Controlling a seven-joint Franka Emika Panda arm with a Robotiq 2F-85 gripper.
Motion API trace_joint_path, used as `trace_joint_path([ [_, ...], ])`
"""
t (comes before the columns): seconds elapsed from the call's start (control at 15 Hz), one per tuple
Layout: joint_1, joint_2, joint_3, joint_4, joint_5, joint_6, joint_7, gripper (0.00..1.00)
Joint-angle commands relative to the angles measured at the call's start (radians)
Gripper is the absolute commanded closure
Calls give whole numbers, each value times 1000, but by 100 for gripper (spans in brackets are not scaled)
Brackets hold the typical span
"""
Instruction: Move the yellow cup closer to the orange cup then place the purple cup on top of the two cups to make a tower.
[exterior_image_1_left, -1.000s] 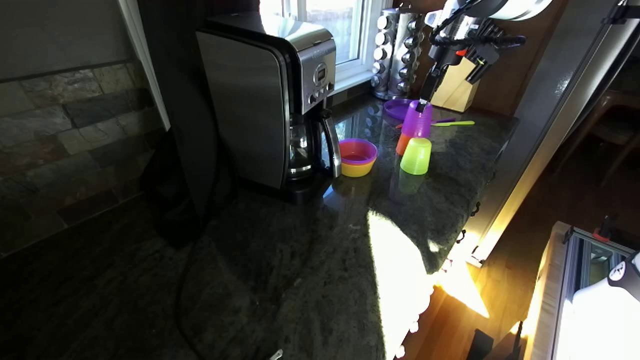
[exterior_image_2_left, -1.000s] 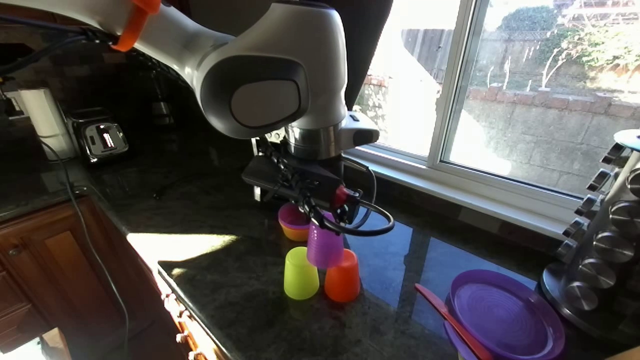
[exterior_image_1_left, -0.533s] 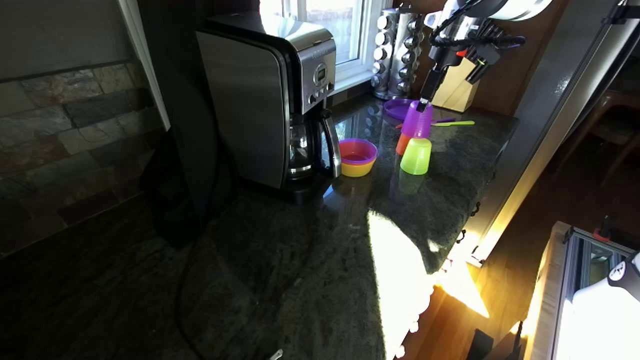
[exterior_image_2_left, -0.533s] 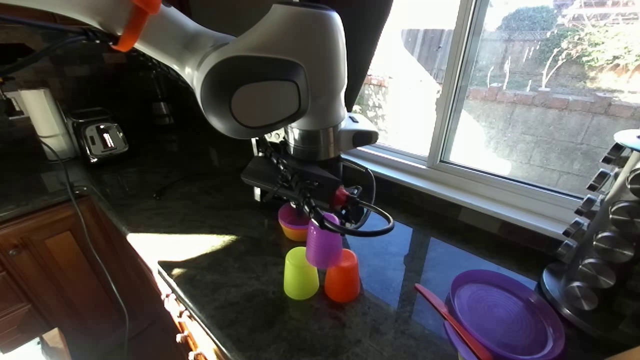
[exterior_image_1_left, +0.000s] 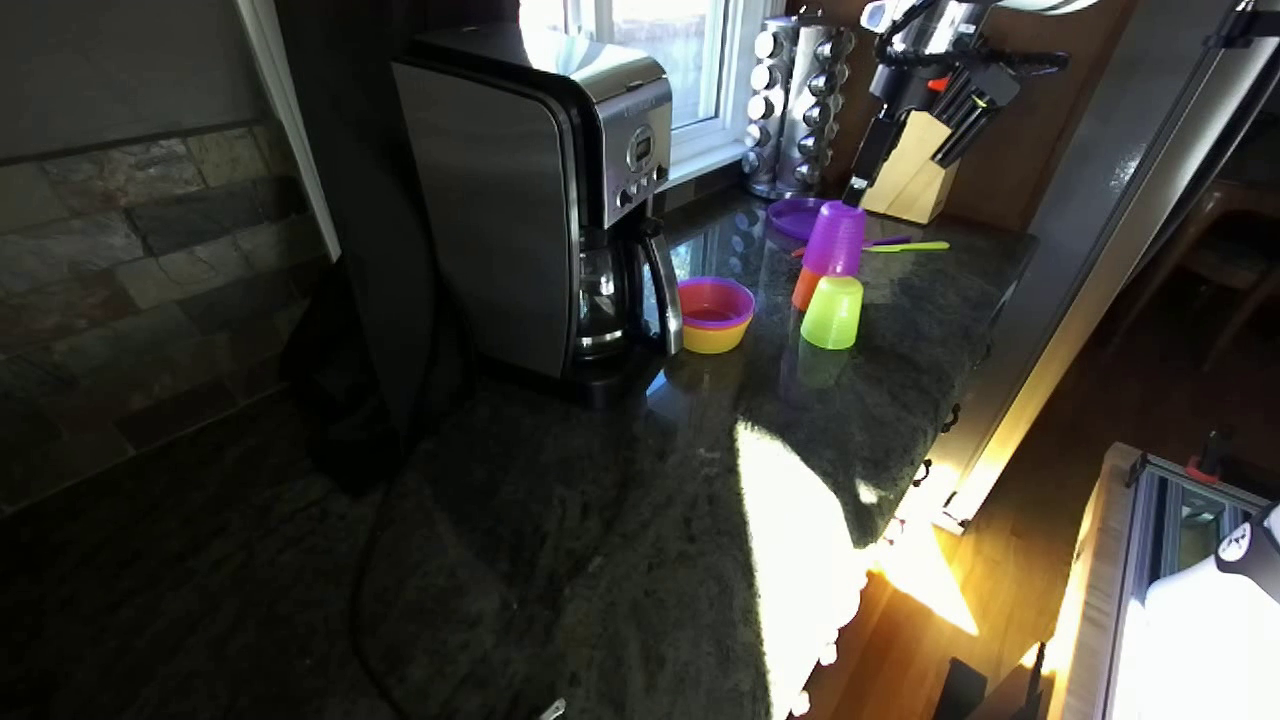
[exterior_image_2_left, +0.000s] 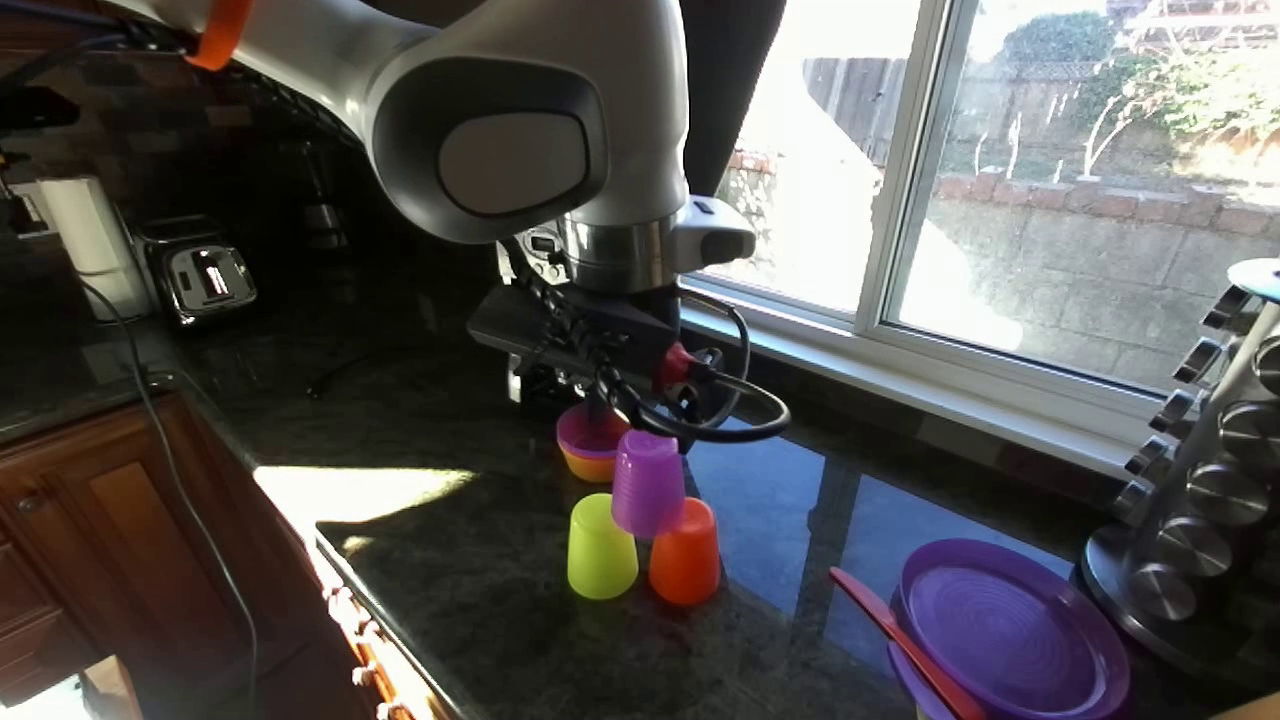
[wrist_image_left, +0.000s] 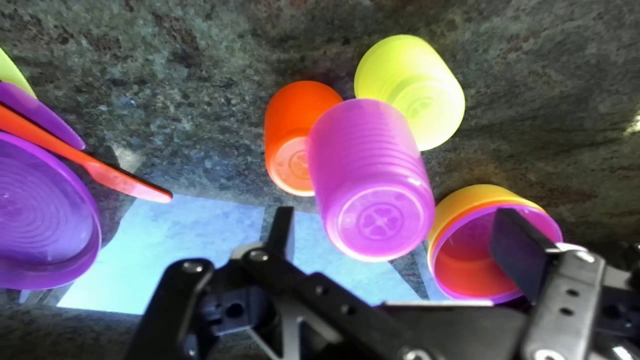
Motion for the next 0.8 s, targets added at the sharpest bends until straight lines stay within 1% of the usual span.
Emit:
trace_joint_path([
  [0.0,-19,-91,10,-2,-51,-87,11,0],
  [0.33,-31,-195,22,4,-141,-169,62,0],
  [0.73,-22,-278,31,-10,-192,-194,104,0],
])
